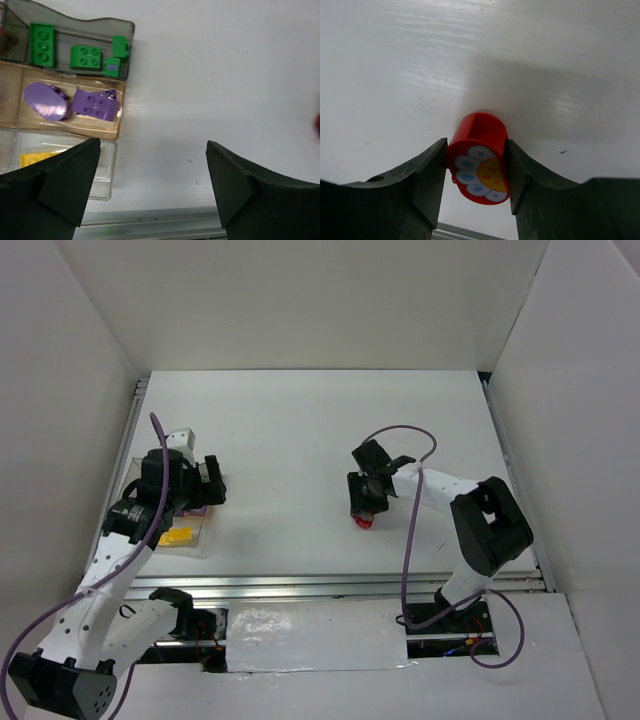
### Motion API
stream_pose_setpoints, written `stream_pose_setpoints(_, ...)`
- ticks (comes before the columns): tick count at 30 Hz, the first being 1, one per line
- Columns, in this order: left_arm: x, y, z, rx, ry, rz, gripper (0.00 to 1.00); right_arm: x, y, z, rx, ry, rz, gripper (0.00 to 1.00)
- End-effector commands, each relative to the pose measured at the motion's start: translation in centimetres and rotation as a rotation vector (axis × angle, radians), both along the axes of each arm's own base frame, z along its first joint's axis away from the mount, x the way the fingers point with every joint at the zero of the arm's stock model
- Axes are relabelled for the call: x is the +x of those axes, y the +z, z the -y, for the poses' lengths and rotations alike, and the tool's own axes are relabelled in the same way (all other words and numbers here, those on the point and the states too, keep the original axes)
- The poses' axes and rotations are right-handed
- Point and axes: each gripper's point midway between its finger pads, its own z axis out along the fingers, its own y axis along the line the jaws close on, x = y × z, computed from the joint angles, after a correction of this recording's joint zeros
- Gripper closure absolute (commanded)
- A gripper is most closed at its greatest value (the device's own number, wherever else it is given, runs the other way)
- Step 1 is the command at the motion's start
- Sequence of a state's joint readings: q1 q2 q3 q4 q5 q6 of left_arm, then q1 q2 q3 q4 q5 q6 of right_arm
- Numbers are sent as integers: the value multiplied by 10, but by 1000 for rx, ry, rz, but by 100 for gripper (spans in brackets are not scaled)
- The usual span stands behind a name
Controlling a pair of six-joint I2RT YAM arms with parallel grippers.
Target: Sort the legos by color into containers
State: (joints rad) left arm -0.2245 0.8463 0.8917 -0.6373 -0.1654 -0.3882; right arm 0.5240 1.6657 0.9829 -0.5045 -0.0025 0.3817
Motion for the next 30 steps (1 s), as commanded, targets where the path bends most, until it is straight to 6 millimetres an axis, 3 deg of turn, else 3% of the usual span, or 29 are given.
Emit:
stream_pose_setpoints(1,2,9,29,-77,-153,37,1,3,43,-29,144,24,99,95)
stream_pose_setpoints(2,3,14,42,-119,-214,61,0,7,69,-45,246,39,165,100)
stream_pose_setpoints(3,0,18,55,-167,-280,71,0,3,76,-49,294,27,181,100)
stream_pose_setpoints(4,-14,27,86,-288,-438,71,1,3,89,-56,352,13,216,100)
stream_pose_setpoints(5,-15,36,102,-353,-526,128,0,11,121,-62,453,-77,302,100)
stream_pose_setpoints(6,-32,49,126,-478,-648,128,0,9,123,-59,471,-145,322,100)
stream_pose_setpoints(7,-38,45,135,-534,-693,121,0,5,135,-65,512,-175,357,100)
stream_pose_setpoints(8,-37,68,145,-567,-760,235,1,12,162,-58,565,-299,451,100)
stream_pose_setpoints(9,-46,74,157,-623,-798,235,1,11,169,-55,581,-354,478,100)
stream_pose_setpoints(10,-48,73,162,-633,-806,249,0,7,188,-54,625,-394,530,100)
stream_pose_setpoints(11,-48,85,168,-636,-836,314,0,-2,198,-63,671,-445,531,100)
stream_pose_setpoints(12,-54,88,177,-643,-871,323,1,2,207,-53,661,-529,594,100)
stream_pose_setpoints(16,-62,109,200,-669,-943,439,0,-14,244,-60,795,-641,648,100)
stream_pose_setpoints(18,-66,120,212,-671,-966,482,0,-26,256,-73,843,-643,651,100)
stream_pose_setpoints(19,-65,127,215,-647,-974,502,0,-26,258,-69,832,-686,675,100)
stream_pose_setpoints(23,-55,117,231,-585,-970,462,0,-34,278,-78,866,-717,696,100)
stream_pose_setpoints(30,-42,106,228,-529,-914,457,0,-44,286,-84,903,-731,711,100)
